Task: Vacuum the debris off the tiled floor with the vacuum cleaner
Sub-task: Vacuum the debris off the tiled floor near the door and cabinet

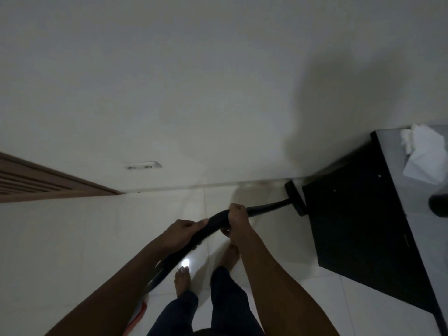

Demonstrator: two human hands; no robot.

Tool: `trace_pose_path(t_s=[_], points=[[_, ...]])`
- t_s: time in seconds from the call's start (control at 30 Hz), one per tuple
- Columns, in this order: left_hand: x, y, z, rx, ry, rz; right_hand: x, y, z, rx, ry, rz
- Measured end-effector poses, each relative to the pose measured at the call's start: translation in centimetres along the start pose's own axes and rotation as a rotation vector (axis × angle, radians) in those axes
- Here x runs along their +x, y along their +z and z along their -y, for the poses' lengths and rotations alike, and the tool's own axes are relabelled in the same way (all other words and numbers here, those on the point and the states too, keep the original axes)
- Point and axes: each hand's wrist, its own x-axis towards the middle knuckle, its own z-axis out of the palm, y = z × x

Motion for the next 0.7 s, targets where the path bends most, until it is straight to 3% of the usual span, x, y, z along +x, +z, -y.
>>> trace_pose_path(t_s=[0.2, 0.3, 0.47, 0.7], points=[[-4.7, -5.5, 4.3, -0.231, -0.129, 0.188, -4.0, 5.6, -4.2, -0.155, -0.023, 0.110], [-8.7, -9.3, 8.3, -0.351, -0.145, 0.198, -7.2, 10.4, -8.0, -0.173, 0.024, 0.175], [-14.8, -14.1, 15.3, -0.430, -0.086, 0.222, -12.5, 16.6, -14.4, -0.227, 0.076, 0.328], [-23.0, -15.8, 27.2, -0.613, 0.056, 0.268, -17.5, 24.3, -23.5, -0.572, 0.115, 0.448]])
